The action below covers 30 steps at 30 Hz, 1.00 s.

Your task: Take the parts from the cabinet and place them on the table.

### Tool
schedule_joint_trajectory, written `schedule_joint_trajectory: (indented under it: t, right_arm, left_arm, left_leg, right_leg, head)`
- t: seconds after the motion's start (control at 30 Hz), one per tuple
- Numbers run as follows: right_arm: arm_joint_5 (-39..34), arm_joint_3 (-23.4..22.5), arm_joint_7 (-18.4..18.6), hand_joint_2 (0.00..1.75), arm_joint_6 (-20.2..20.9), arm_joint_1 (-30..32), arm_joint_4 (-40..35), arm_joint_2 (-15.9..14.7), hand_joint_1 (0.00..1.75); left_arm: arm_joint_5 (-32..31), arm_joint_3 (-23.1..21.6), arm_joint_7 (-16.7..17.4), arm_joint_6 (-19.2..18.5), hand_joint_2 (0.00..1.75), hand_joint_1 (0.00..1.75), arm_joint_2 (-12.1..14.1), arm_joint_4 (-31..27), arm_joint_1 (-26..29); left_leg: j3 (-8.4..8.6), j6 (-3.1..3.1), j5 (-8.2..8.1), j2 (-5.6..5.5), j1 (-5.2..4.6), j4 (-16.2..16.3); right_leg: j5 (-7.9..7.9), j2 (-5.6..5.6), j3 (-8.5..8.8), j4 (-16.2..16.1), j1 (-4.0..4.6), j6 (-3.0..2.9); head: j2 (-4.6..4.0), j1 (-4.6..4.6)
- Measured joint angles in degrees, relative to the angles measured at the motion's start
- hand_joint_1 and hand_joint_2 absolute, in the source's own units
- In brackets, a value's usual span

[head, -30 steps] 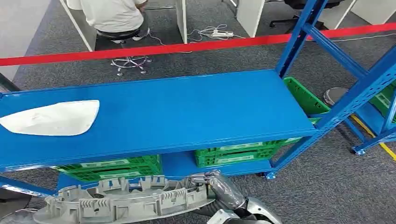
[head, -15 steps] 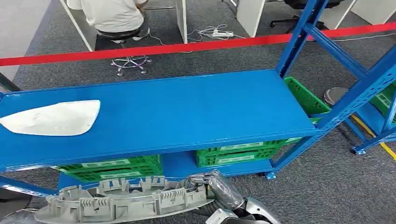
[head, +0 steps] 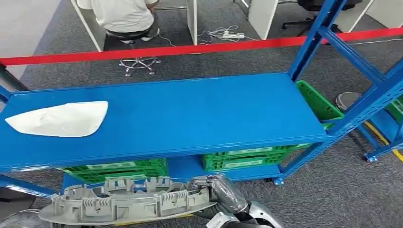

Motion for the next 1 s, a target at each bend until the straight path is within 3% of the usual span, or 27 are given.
schedule_joint_trajectory:
  t: [0.03, 0.13, 0.17, 0.2, 0.23, 0.3, 0.33, 0.37, 0.43, 0.47, 0.5, 0.53, 0.57, 0.67, 0.7, 0.73, 0.8, 0.83, 0.87, 0.9, 0.97, 1.0]
  right_arm:
    - [0.04, 0.00, 0.02, 1.75, -0.02, 0.03, 0.04, 0.09, 1.75]
    - [0.20, -0.09, 0.15, 1.75, -0.33, 0.20, 0.13, 0.09, 1.75]
    - [0.33, -0.11, 0.15, 1.75, -0.37, 0.19, 0.13, 0.15, 1.75]
    - [0.42, -0.11, 0.17, 1.75, -0.46, 0.18, 0.13, 0.20, 1.75]
    - [0.42, -0.15, 0.15, 1.75, -0.63, 0.12, 0.13, 0.31, 1.75]
    - [0.42, -0.15, 0.15, 1.75, -0.68, 0.16, 0.13, 0.44, 1.75]
    - [0.48, -0.15, 0.17, 1.75, -0.68, 0.21, 0.18, 0.44, 1.75]
    - [0.52, -0.15, 0.17, 1.75, -0.68, 0.31, 0.17, 0.44, 1.75]
    - [0.52, -0.15, 0.20, 1.75, -0.70, 0.32, 0.17, 0.44, 1.75]
    - [0.52, -0.15, 0.20, 1.75, -0.70, 0.31, 0.17, 0.50, 1.75]
    - [0.52, -0.15, 0.20, 1.75, -0.70, 0.30, 0.17, 0.50, 1.75]
    - [0.55, -0.15, 0.20, 1.75, -0.70, 0.32, 0.17, 0.50, 1.75]
    - [0.55, -0.17, 0.17, 1.75, -0.72, 0.30, 0.17, 0.50, 1.75]
    - [0.59, -0.13, 0.22, 1.75, -0.74, 0.28, 0.17, 0.50, 1.75]
    - [0.59, -0.15, 0.22, 1.75, -0.74, 0.26, 0.15, 0.50, 1.75]
    - [0.61, -0.15, 0.17, 1.75, -0.76, 0.17, 0.15, 0.50, 1.75]
    - [0.59, -0.15, 0.20, 1.75, -0.76, 0.27, 0.17, 0.50, 1.75]
    - [0.61, -0.15, 0.20, 1.75, -0.76, 0.35, 0.17, 0.50, 1.75]
    - [0.61, -0.15, 0.22, 1.75, -0.76, 0.43, 0.22, 0.50, 1.75]
    - [0.59, -0.15, 0.22, 1.75, -0.76, 0.45, 0.22, 0.50, 1.75]
    - [0.61, -0.15, 0.24, 1.75, -0.76, 0.43, 0.22, 0.50, 1.75]
    - [0.61, -0.17, 0.24, 1.75, -0.76, 0.42, 0.20, 0.50, 1.75]
  left_arm:
    - [0.00, -0.02, 0.02, 0.00, 0.00, 0.00, 0.02, 0.00, -0.13]
    - [0.00, -0.07, 0.02, -0.02, 0.00, 0.00, -0.02, 0.02, 0.08]
    - [0.00, -0.07, 0.02, 0.00, 0.00, 0.00, 0.09, 0.02, 0.11]
    - [0.00, -0.11, 0.02, 0.02, 0.00, 0.00, 0.11, 0.02, 0.09]
    - [0.00, -0.18, 0.02, 0.02, 0.00, 0.00, 0.09, 0.02, -0.04]
    - [0.00, -0.31, 0.02, 0.02, 0.00, 0.00, -0.04, 0.02, -0.02]
    - [0.00, -0.33, 0.02, 0.02, 0.00, 0.00, -0.04, 0.02, 0.11]
    - [0.02, -0.33, 0.09, 0.02, 0.00, 0.00, -0.04, 0.02, 0.23]
    - [0.02, -0.37, 0.15, 0.02, 0.00, 0.00, -0.02, 0.02, 0.32]
    - [0.02, -0.39, 0.15, 0.02, 0.00, 0.00, 0.02, 0.02, 0.28]
    - [0.02, -0.42, 0.15, 0.02, 0.00, 0.00, 0.02, 0.02, 0.23]
    - [0.02, -0.42, 0.15, 0.00, 0.00, 0.00, -0.02, 0.02, 0.08]
    - [0.02, -0.44, 0.15, 0.00, 0.00, 0.00, -0.07, 0.02, -0.06]
    - [0.04, -0.46, 0.17, 0.04, 0.00, 0.00, -0.07, 0.02, 0.15]
    - [0.09, -0.46, 0.17, 0.04, 0.00, 0.00, -0.11, 0.02, 0.14]
    - [0.09, -0.48, 0.17, 0.02, 0.00, 0.00, 0.02, 0.02, 0.02]
    - [0.09, -0.48, 0.17, 0.04, 0.00, 0.00, 0.02, 0.02, -0.11]
    - [0.09, -0.48, 0.17, 0.00, 0.00, 0.00, 0.00, 0.02, -0.02]
    - [0.09, -0.48, 0.17, -0.02, 0.00, 0.00, -0.04, 0.02, 0.08]
    - [0.09, -0.48, 0.17, 0.00, 0.00, 0.00, -0.04, 0.02, 0.12]
    - [0.15, -0.50, 0.20, 0.00, 0.00, 0.00, -0.04, 0.02, 0.04]
    - [0.15, -0.52, 0.20, -0.02, 0.00, 0.00, -0.13, 0.02, 0.00]
  left_leg:
    - [-0.49, -0.34, -0.07, -0.42, -0.28, 0.50]
    - [-1.02, -1.27, 0.29, -1.11, 0.24, 0.39]
    - [-1.01, -1.73, -0.16, -1.32, 0.31, 0.55]
    - [-1.41, -1.98, -1.05, -0.05, 0.28, 1.64]
    - [-2.95, -2.20, -2.87, 0.88, 0.29, 4.81]
    - [-7.46, -2.53, -6.63, 1.62, 0.48, 13.60]
    - [-9.54, -2.67, -7.57, 1.72, 0.57, 17.35]
    - [-10.12, -2.74, -6.91, 1.75, 0.62, 18.05]
    - [-7.93, -2.72, -2.32, 1.95, 0.69, 12.66]
    - [-5.69, -2.65, 0.37, 2.33, 0.73, 7.93]
    - [-3.54, -2.53, 2.33, 3.38, 0.73, 3.45]
    - [-2.85, -2.46, 1.50, 3.86, 0.32, 1.79]
    - [-2.79, -1.85, 1.15, 3.67, 0.39, 1.45]
    - [-2.95, -0.81, 1.32, 3.03, 0.30, 1.19]
    - [-2.83, -0.46, 1.44, 2.90, 0.55, 1.07]
    - [-2.84, -0.01, 1.43, 2.63, 0.56, 1.09]
    - [-2.90, 0.34, 1.39, 2.05, 0.37, 1.10]
    - [-2.90, 0.39, 1.36, 1.71, 0.23, 1.14]
    - [-2.86, 0.41, 1.34, 1.43, 0.14, 1.14]
    - [-2.81, 0.42, 1.34, 0.95, 0.05, 1.15]
    - [-2.60, 0.39, 1.32, -0.10, -0.07, 1.16]
    - [-2.56, 0.32, 1.27, -0.50, -0.03, 1.16]
  right_leg:
    - [-0.27, 0.30, 1.12, -1.38, 0.02, -0.17]
    - [-0.47, -0.37, 0.61, -0.94, 0.56, -0.98]
    - [-0.27, -0.83, 0.95, -1.58, 0.23, -1.58]
    - [-0.25, -1.25, 1.19, -1.67, 0.26, -1.83]
    - [-0.35, -1.63, 1.24, -1.71, 0.28, -2.35]
    - [-0.48, -2.40, 1.24, -1.69, 0.45, -2.55]
    - [-0.53, -2.71, 1.22, -1.66, 0.50, -2.63]
    - [-0.59, -3.01, 1.27, -1.64, 0.52, -2.66]
    - [-0.70, -3.33, 1.49, -1.62, 0.52, -2.58]
    - [-0.80, -3.48, 1.72, -1.62, 0.52, -2.44]
    - [-0.96, -3.58, 1.87, -1.62, 0.56, -2.19]
    - [-1.19, -3.65, 1.74, -1.25, 1.11, -1.81]
    - [-1.15, -3.75, 1.46, -1.19, 1.12, -1.59]
    - [-1.25, -4.53, 1.70, -1.48, 1.00, -0.78]
    - [-1.99, -3.91, 1.12, -0.64, 0.84, -0.40]
    - [-3.81, -3.14, -0.13, 2.01, 0.83, -0.28]
    - [-8.02, -2.55, -4.53, 11.32, 0.74, -0.17]
    - [-9.35, -2.37, -6.63, 15.42, 0.76, -0.16]
    - [-9.28, -2.28, -7.66, 17.04, 0.76, -0.25]
    - [-7.81, -2.22, -7.37, 15.90, 0.76, -0.45]
    - [-2.40, -1.63, -3.40, 7.13, 0.87, -1.23]
    - [-0.02, -0.09, -0.99, 1.89, 0.96, -1.65]
  head:
    - [0.00, 0.05]
    - [0.00, -0.22]
    - [0.00, -0.22]
    - [0.00, -0.39]
    - [0.00, -0.81]
    - [0.00, -0.74]
    - [0.00, -0.72]
    - [0.00, -0.74]
    - [0.00, -0.74]
    - [0.00, -0.76]
    - [0.00, -0.74]
    - [0.00, -0.83]
    - [0.00, -0.65]
    - [0.00, -0.68]
    - [0.00, -0.63]
    - [0.00, -0.26]
    - [0.00, -0.28]
    - [0.00, -0.17]
    - [0.00, -0.24]
    - [0.00, -0.20]
    - [0.00, -0.22]
    - [0.00, -0.24]
